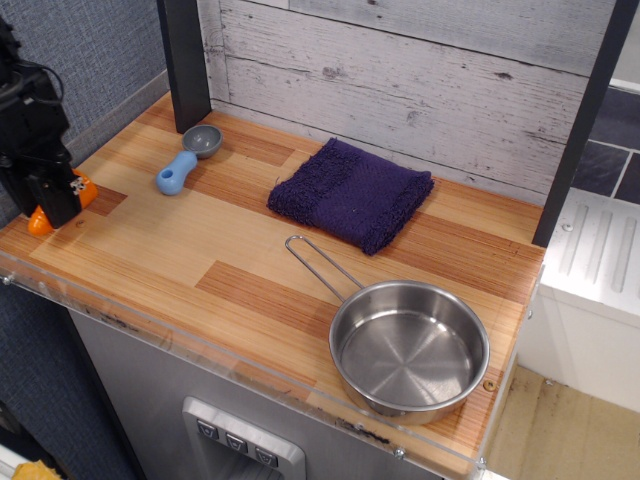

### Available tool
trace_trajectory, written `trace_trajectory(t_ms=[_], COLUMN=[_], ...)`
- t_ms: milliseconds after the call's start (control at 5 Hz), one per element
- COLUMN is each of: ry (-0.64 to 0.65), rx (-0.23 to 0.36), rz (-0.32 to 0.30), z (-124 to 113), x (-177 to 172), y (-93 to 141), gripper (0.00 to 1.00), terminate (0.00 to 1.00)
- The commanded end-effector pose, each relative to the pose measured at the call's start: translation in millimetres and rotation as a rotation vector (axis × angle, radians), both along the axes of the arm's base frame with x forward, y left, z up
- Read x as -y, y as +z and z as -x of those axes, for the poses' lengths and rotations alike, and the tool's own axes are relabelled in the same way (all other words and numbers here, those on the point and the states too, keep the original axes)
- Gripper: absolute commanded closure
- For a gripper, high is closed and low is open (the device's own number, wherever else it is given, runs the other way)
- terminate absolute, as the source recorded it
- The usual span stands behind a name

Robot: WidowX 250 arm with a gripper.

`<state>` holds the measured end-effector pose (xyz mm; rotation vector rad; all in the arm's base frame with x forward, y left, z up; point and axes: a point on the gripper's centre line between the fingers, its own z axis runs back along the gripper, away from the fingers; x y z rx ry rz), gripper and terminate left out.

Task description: Move the carrot near the wiall.

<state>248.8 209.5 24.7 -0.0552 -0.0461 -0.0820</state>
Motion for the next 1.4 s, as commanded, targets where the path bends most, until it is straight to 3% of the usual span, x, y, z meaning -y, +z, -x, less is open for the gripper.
trace_trajectory(t_ms=[0,200,400,600,800,1200], ry=[-0.039,-0.07,-0.096,-0.015,0.068,0.038], rx=[0.026,0.066,0.117,0.212,0.187,0.104], rz=[-0.026,-0.05,-0.083,-0.086,-0.035,0.04], z=[-11.5,-13.7,-6.8,7.5,4.6,5.3], x=[11.3,16.5,25.5,45.6,59.4,68.4], y=[16.3,38.9,79.1,128.7,138.5,127.3], gripper=[0.0,0.0,0.0,0.0,0.0,0.0], terminate=[0.0,0.0,0.0,0.0,0.0,0.0])
